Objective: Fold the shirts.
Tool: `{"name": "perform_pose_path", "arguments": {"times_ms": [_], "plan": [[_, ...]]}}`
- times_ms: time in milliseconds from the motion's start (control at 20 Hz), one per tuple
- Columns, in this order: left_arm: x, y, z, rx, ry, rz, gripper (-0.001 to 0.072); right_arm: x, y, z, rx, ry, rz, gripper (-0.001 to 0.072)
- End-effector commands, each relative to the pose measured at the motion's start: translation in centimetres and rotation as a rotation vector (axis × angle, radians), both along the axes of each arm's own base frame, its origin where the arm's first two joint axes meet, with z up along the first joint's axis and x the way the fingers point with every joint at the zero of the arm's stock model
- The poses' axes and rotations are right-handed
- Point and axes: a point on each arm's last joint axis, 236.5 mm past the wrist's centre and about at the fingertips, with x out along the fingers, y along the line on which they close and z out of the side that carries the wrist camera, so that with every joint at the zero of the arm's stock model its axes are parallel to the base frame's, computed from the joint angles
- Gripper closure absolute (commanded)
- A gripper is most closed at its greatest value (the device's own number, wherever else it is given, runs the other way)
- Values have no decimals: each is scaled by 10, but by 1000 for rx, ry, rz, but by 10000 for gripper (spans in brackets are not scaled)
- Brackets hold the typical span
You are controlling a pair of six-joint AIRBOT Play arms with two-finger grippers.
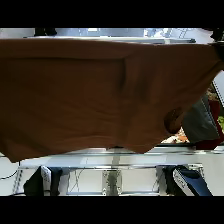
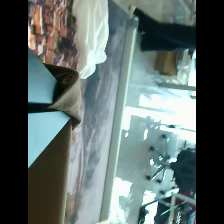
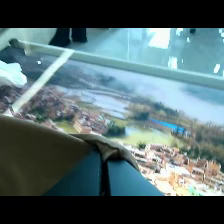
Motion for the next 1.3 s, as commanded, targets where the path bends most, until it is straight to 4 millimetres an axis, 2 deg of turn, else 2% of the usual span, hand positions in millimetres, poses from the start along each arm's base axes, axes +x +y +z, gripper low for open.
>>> {"name": "perform_pose_path", "arguments": {"times_ms": [0, 100, 250, 350, 450, 600, 700, 850, 1000, 1150, 1250], "plan": [[41, -8, -56, -111, 211, -204, 700, 67, -15, -54, -1, 182, -23, 700], [80, -13, -129, -73, 441, -275, 699, 112, -14, -102, 39, 310, -2, 699], [141, -11, -242, 41, 744, -262, 698, 174, -21, -175, 83, 450, -14, 699], [188, -6, -295, 69, 787, -216, 698, 208, -28, -229, 106, 532, -38, 699], [231, -2, -338, 62, 772, -170, 698, 234, -30, -280, 122, 601, -56, 698], [265, -14, -390, 68, 772, -177, 698, 270, -21, -341, 144, 630, -84, 699], [276, -25, -410, 75, 771, -190, 698, 290, -15, -369, 148, 614, -107, 698], [280, -31, -414, 82, 763, -197, 697, 296, -8, -384, 144, 616, -109, 698], [268, -27, -414, 79, 808, -203, 697, 272, -9, -394, 79, 712, -68, 698], [235, -26, -429, 61, 956, -238, 698, 235, -17, -416, -15, 869, -48, 699], [209, -15, -446, 75, 1070, -229, 698, 220, -27, -426, -67, 941, -71, 698]]}}
